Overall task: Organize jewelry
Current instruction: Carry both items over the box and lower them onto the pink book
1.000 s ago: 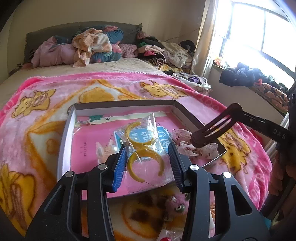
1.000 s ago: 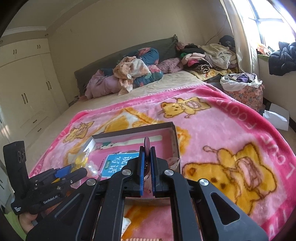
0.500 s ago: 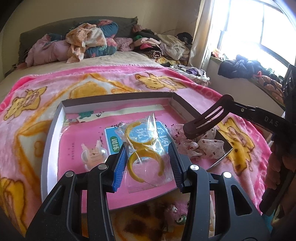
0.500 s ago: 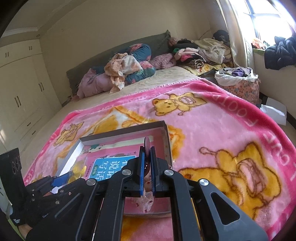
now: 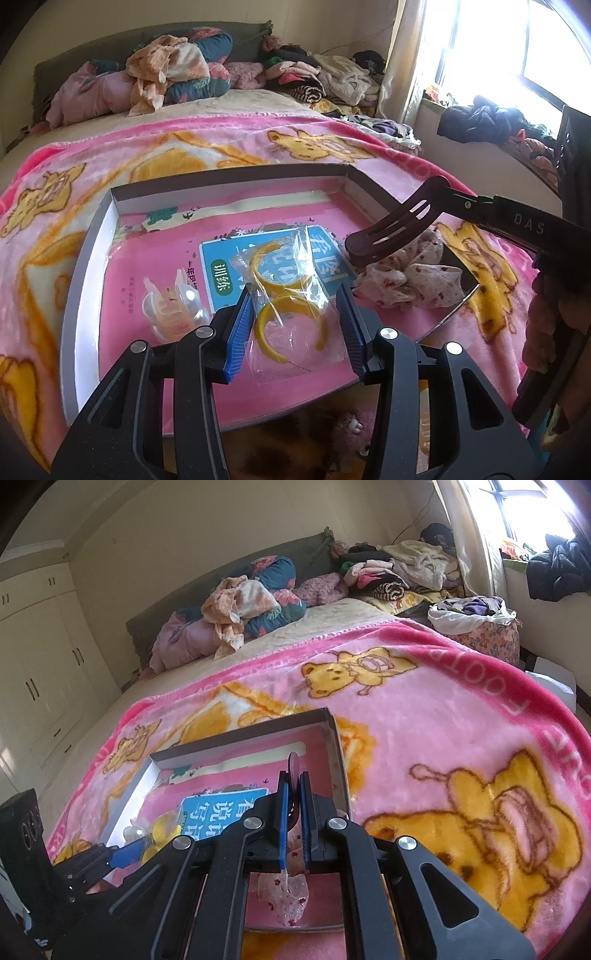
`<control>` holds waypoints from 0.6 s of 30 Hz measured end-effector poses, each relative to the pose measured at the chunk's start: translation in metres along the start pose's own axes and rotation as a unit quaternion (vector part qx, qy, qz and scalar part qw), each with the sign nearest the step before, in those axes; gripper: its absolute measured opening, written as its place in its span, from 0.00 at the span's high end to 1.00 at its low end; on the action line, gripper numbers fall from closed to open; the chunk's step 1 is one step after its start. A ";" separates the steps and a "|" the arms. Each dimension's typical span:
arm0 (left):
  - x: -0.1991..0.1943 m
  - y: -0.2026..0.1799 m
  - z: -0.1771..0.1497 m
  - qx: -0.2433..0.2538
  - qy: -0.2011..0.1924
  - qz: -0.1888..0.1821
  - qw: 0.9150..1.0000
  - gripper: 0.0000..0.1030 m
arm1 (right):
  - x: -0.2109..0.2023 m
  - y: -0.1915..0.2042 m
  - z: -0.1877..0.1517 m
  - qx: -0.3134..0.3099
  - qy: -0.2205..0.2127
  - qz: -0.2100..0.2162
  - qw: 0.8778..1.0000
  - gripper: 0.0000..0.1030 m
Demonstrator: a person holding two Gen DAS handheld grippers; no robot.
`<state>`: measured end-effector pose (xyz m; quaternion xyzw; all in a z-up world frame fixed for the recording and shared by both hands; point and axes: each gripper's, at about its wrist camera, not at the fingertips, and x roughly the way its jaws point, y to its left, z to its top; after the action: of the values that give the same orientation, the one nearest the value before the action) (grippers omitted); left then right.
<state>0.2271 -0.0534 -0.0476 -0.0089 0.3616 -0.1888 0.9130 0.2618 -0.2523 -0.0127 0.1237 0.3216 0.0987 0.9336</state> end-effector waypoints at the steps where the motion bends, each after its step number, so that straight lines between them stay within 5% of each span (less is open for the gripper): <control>1: 0.001 0.001 0.000 -0.001 0.002 0.001 1.000 0.65 | 0.002 0.000 -0.001 -0.001 0.003 -0.001 1.000 0.94; 18: 0.010 0.009 -0.001 -0.019 0.018 0.011 1.000 0.64 | 0.013 -0.007 -0.024 0.010 0.053 -0.009 0.998 0.88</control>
<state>0.2359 -0.0486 -0.0560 -0.0195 0.3812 -0.1721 0.9081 0.2571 -0.2514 -0.0406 0.1243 0.3731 0.0934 0.9147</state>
